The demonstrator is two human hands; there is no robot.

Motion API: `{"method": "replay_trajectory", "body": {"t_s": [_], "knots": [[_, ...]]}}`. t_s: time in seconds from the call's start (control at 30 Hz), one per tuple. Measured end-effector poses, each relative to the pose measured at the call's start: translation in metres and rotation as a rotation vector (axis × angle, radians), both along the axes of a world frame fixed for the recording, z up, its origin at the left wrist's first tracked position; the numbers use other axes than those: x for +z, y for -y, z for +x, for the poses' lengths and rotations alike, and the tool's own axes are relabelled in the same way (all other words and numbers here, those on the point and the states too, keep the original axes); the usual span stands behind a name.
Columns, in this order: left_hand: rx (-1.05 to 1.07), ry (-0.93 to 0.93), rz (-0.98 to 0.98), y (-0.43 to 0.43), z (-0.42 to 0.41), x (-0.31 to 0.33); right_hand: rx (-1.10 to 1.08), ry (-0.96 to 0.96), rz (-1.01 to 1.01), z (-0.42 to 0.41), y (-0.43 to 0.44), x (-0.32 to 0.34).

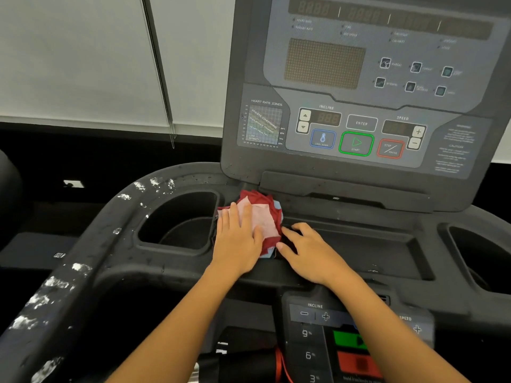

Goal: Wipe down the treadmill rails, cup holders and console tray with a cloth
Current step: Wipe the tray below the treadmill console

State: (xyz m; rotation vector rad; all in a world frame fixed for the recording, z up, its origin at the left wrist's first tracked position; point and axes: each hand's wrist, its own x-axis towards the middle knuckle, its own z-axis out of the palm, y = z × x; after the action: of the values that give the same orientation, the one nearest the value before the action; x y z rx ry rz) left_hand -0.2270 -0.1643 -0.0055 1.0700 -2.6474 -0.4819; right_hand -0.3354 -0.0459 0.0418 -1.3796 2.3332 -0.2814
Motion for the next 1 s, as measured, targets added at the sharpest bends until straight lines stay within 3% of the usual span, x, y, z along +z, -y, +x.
{"method": "replay_trajectory", "body": {"t_s": [0.1,0.33,0.7,1.0], "knots": [[0.013,0.023,-0.042,0.024,-0.022,-0.004,-0.008,0.001,-0.017,0.000,-0.001,0.000],[-0.070,0.265,-0.283,0.080,-0.042,-0.009,-0.016,-0.025,-0.028,0.001,-0.001,0.000],[0.083,0.330,-0.104,0.128,-0.060,0.003,-0.037,0.007,-0.044,0.000,-0.001,0.001],[-0.041,0.327,-0.285,0.098,-0.031,-0.019,-0.005,-0.084,-0.015,0.005,0.001,0.002]]}}
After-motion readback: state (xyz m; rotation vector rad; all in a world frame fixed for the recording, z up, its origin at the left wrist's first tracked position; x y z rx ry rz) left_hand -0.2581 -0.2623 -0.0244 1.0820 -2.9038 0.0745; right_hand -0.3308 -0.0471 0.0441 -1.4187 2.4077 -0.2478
